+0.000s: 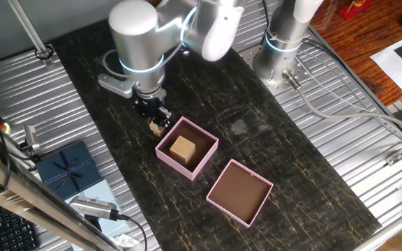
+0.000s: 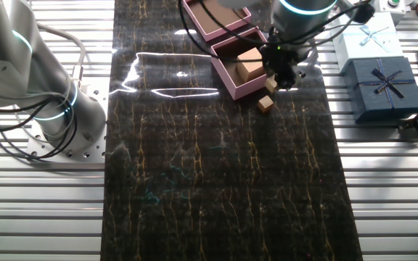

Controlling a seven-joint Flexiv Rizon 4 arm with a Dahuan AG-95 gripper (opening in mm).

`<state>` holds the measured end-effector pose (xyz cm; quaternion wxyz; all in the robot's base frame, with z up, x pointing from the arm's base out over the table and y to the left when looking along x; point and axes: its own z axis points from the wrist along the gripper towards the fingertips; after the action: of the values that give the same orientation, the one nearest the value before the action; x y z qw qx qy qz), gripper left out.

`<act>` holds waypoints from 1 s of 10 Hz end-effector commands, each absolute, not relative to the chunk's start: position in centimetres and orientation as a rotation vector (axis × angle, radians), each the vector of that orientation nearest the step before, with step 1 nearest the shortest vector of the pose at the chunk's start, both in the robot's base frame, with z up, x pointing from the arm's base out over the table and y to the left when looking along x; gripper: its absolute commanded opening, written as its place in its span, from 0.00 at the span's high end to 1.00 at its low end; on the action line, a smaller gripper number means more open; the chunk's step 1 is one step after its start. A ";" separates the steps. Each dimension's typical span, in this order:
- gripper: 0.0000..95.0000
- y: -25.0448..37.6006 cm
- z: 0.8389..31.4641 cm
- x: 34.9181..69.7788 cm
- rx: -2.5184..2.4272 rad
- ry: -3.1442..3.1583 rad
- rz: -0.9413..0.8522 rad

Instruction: Take everything out of the gift box

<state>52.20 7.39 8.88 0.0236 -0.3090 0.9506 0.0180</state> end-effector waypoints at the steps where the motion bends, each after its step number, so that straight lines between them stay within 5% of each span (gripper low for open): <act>1: 0.60 7.4 8.3 52.2 -0.993 2.922 0.051; 4: 0.60 7.2 8.6 52.0 -1.015 2.922 0.055; 5: 0.40 7.2 9.5 51.8 -1.020 2.924 0.078; 6: 0.40 7.4 10.3 51.5 -1.019 2.934 0.088; 7: 0.20 8.1 11.6 51.1 -1.006 2.956 0.091; 10: 0.20 10.7 12.4 50.1 -0.933 2.990 0.087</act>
<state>50.21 10.53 12.35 0.0040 -0.3003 0.9534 0.0293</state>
